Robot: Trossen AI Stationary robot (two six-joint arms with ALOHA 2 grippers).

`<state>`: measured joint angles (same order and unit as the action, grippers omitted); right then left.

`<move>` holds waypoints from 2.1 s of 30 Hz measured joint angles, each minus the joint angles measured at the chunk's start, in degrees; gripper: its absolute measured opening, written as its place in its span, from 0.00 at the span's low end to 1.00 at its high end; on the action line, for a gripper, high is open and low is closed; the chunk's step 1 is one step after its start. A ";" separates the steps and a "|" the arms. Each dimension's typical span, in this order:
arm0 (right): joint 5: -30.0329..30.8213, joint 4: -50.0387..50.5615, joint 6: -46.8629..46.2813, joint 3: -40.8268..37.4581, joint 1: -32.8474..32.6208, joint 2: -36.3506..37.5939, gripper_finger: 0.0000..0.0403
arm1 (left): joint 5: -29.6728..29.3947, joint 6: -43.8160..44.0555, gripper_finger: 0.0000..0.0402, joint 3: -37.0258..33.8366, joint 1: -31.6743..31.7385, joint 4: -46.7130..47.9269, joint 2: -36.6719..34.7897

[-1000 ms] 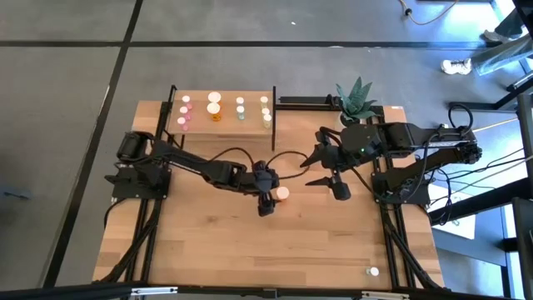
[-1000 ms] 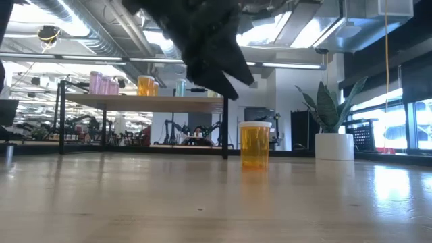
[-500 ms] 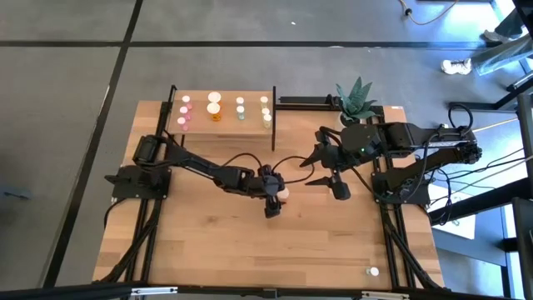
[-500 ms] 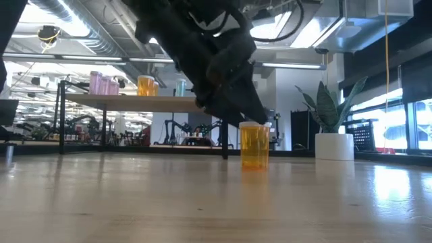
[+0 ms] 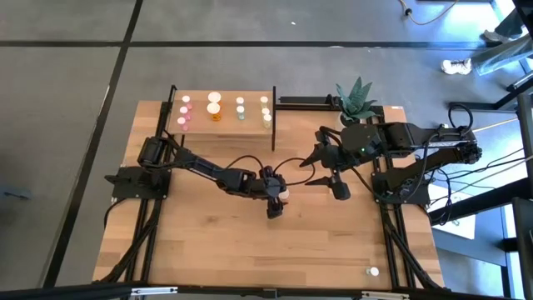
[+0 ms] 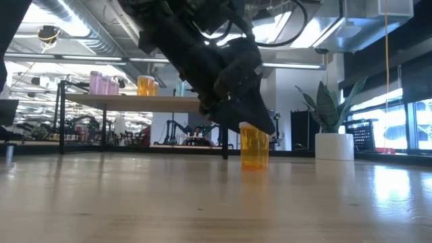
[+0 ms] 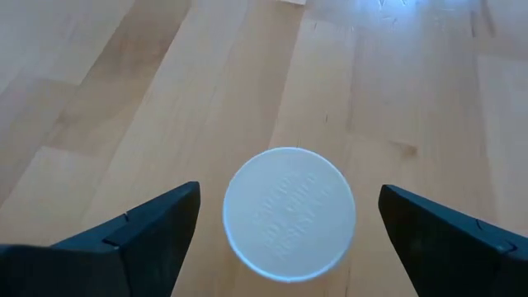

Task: Pick and place medicine bottles onto shelf by color
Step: Put the orange pill bottle on the shelf aligned with the other orange pill bottles

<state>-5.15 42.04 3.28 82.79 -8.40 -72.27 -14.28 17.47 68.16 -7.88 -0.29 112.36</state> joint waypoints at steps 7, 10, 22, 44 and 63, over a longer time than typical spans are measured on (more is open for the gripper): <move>0.00 -0.04 0.00 0.01 0.00 0.00 0.63 | -1.68 -0.04 0.88 0.00 -0.07 0.11 0.00; 0.00 -0.04 0.06 0.01 -0.01 0.00 0.63 | -1.68 -0.06 0.82 0.00 -0.07 0.29 0.00; 0.00 -0.04 0.04 0.01 0.01 0.00 0.63 | -1.70 -0.06 0.54 0.00 0.00 0.46 -0.02; 1.48 -0.83 3.64 0.03 0.04 0.00 0.63 | 3.27 3.47 0.49 0.13 -0.17 4.62 -3.60; 11.88 7.39 -7.55 0.04 2.24 0.00 0.63 | -3.69 9.44 0.49 0.09 0.27 27.45 -25.04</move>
<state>6.73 49.44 -4.27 82.83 -6.15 -72.27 -17.97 26.91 68.25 -7.61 27.15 87.32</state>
